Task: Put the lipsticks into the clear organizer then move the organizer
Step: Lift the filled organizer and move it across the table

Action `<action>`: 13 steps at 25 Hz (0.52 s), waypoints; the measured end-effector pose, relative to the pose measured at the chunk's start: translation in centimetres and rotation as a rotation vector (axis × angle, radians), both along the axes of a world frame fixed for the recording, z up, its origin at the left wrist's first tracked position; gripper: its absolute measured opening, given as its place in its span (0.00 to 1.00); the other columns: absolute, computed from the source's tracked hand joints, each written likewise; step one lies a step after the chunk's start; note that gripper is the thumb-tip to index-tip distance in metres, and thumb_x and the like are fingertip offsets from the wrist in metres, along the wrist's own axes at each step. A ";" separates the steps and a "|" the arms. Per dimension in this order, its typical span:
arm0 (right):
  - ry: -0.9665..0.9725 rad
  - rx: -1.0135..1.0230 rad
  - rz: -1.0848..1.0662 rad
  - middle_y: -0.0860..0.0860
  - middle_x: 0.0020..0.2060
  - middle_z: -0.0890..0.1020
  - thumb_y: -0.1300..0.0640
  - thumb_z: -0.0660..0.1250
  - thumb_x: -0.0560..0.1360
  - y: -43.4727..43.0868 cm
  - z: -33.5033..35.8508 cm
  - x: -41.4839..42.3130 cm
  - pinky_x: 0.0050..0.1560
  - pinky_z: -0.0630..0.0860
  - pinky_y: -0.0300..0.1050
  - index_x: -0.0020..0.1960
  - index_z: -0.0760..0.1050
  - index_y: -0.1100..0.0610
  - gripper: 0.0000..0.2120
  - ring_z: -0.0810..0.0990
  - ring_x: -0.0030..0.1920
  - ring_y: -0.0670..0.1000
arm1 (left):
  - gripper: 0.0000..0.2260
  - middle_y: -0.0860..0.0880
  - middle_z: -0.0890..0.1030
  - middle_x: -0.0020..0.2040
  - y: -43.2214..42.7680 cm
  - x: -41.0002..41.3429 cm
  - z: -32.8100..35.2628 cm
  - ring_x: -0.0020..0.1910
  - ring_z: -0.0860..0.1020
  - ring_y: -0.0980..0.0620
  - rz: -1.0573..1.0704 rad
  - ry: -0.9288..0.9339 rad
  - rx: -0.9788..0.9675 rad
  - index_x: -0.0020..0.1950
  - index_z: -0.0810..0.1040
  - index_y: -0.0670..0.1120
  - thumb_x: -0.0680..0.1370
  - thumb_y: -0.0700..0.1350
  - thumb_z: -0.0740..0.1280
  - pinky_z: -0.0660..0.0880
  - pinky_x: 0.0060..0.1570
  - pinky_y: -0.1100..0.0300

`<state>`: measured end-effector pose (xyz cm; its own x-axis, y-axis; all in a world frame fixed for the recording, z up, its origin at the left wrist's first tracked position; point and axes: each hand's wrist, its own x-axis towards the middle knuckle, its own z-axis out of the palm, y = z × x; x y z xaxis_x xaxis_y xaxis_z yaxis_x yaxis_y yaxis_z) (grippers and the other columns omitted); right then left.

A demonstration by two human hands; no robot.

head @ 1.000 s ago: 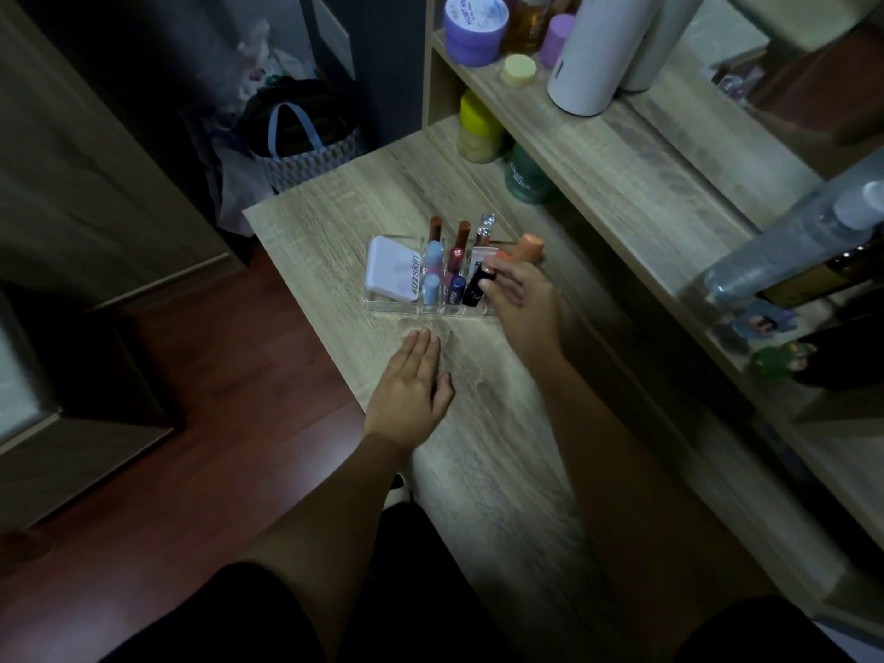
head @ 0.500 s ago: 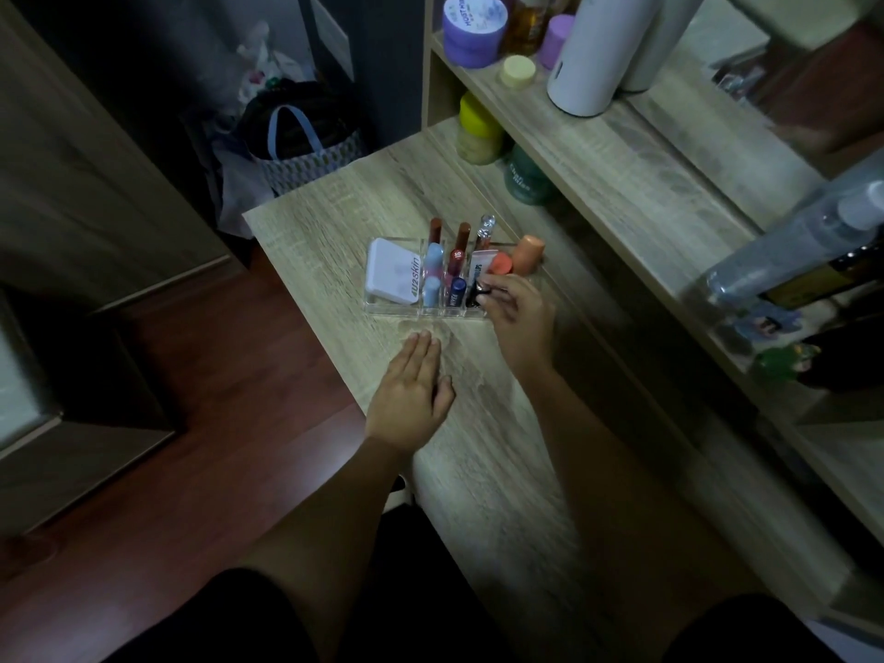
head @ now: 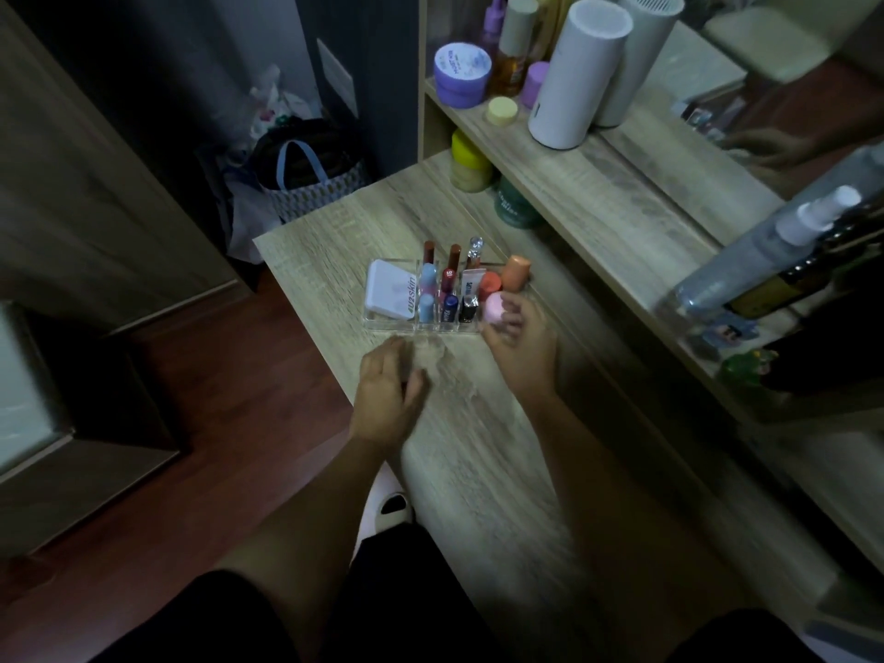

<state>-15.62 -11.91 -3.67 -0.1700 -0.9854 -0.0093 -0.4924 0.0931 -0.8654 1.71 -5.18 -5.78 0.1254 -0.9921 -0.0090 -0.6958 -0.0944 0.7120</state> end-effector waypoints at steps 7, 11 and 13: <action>0.105 0.205 -0.011 0.56 0.65 0.73 0.56 0.79 0.61 -0.6 -1.6 -1.7 0.65 0.72 0.56 0.70 0.63 0.55 0.42 0.72 0.65 0.56 | 0.32 0.38 0.78 0.58 -6.1 4.4 0.9 0.60 0.74 0.37 0.125 0.066 0.150 0.64 0.66 0.38 0.67 0.48 0.77 0.74 0.58 0.45; -0.018 0.239 0.074 0.53 0.64 0.75 0.60 0.78 0.63 -2.0 -2.2 -1.8 0.63 0.72 0.57 0.74 0.55 0.49 0.47 0.74 0.64 0.55 | 0.36 0.40 0.79 0.56 -8.2 5.6 0.1 0.59 0.74 0.39 0.021 0.094 0.174 0.65 0.66 0.46 0.62 0.51 0.79 0.75 0.58 0.47; -0.091 0.255 0.094 0.53 0.66 0.75 0.63 0.77 0.64 -2.3 -2.3 -1.8 0.65 0.71 0.58 0.76 0.49 0.50 0.51 0.74 0.65 0.55 | 0.39 0.42 0.79 0.58 -8.6 5.9 -0.6 0.61 0.72 0.41 -0.015 0.117 0.148 0.68 0.65 0.49 0.63 0.52 0.79 0.73 0.60 0.51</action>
